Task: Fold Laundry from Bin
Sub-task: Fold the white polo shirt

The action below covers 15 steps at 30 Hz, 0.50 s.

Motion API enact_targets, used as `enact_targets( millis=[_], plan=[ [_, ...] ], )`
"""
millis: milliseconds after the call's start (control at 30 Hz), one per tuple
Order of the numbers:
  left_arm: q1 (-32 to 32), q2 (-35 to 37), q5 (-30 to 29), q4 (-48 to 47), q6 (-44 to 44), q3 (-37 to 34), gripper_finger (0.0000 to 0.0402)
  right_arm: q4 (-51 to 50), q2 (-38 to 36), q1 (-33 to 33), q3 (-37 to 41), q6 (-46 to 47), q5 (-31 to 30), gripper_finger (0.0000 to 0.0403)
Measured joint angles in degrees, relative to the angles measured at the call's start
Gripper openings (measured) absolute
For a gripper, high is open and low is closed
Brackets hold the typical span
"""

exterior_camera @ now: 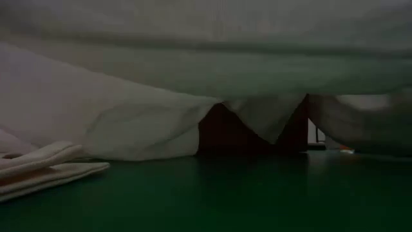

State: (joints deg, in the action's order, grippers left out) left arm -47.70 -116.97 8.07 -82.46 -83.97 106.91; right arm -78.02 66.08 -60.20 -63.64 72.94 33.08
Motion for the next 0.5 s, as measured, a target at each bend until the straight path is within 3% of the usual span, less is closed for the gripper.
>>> enact_targets(
  millis=[333, 500],
  plan=[
    [0.0, 0.3, 2.0, 0.0, 0.4, 0.1, 0.0000, -0.2, 0.0, -1.7, -2.4, 0.1, -7.6, 0.0003],
    [0.0, 0.4, -0.1, -1.5, 2.4, 2.3, 0.0000, -4.0, 0.0, -1.7, -7.7, 0.0, -16.3, 0.0003]
  ],
)
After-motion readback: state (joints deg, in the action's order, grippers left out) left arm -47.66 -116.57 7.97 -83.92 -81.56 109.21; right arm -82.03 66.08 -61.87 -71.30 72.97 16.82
